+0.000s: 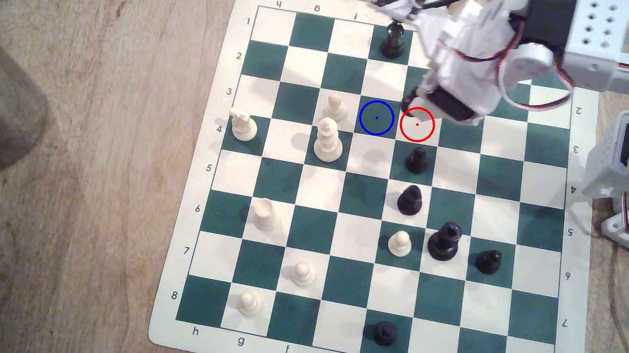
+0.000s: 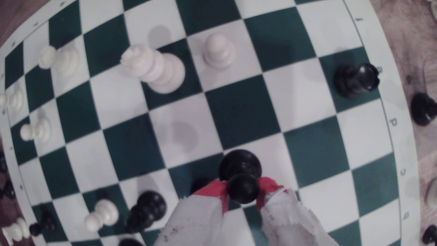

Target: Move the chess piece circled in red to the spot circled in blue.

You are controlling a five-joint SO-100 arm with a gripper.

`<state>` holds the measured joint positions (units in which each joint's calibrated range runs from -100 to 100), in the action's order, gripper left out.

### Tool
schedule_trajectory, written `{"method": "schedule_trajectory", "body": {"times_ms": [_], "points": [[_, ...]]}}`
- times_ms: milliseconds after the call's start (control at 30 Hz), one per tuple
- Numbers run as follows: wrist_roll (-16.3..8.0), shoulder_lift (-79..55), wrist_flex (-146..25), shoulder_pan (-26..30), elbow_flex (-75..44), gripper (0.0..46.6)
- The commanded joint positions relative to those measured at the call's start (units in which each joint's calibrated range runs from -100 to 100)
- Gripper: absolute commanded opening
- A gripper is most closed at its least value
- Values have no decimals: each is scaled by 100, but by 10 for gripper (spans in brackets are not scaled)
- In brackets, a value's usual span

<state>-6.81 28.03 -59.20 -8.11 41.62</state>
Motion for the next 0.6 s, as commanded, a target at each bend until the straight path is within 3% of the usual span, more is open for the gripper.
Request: {"method": "schedule_trajectory", "body": {"times_ms": [0, 567], "points": [[-34, -315, 228, 88, -680, 27], [-59, -1733, 908, 80, -1224, 26]]}}
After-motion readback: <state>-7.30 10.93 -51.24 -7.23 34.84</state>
